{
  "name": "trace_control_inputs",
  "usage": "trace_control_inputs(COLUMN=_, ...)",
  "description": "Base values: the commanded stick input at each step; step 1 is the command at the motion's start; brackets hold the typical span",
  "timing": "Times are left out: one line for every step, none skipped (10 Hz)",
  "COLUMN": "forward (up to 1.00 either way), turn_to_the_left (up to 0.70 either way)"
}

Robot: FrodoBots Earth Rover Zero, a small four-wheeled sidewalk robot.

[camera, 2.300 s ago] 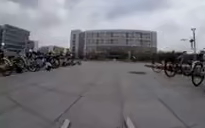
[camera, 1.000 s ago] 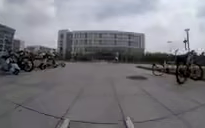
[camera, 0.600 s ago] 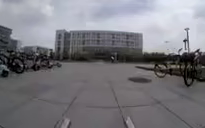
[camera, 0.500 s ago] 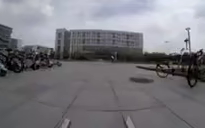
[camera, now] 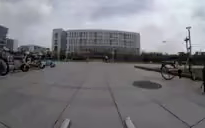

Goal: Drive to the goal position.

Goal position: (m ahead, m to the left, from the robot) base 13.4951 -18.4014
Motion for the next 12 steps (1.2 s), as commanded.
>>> trace_control_inputs(forward=1.00, turn_to_the_left=0.00)
trace_control_inputs(forward=1.00, turn_to_the_left=-0.03)
trace_control_inputs(forward=1.00, turn_to_the_left=-0.02)
trace_control_inputs(forward=1.00, turn_to_the_left=0.00)
trace_control_inputs(forward=1.00, turn_to_the_left=0.00)
trace_control_inputs(forward=1.00, turn_to_the_left=0.00)
trace_control_inputs(forward=1.00, turn_to_the_left=0.00)
trace_control_inputs(forward=1.00, turn_to_the_left=0.00)
trace_control_inputs(forward=1.00, turn_to_the_left=0.00)
trace_control_inputs(forward=1.00, turn_to_the_left=0.00)
trace_control_inputs(forward=1.00, turn_to_the_left=0.00)
trace_control_inputs(forward=1.00, turn_to_the_left=0.00)
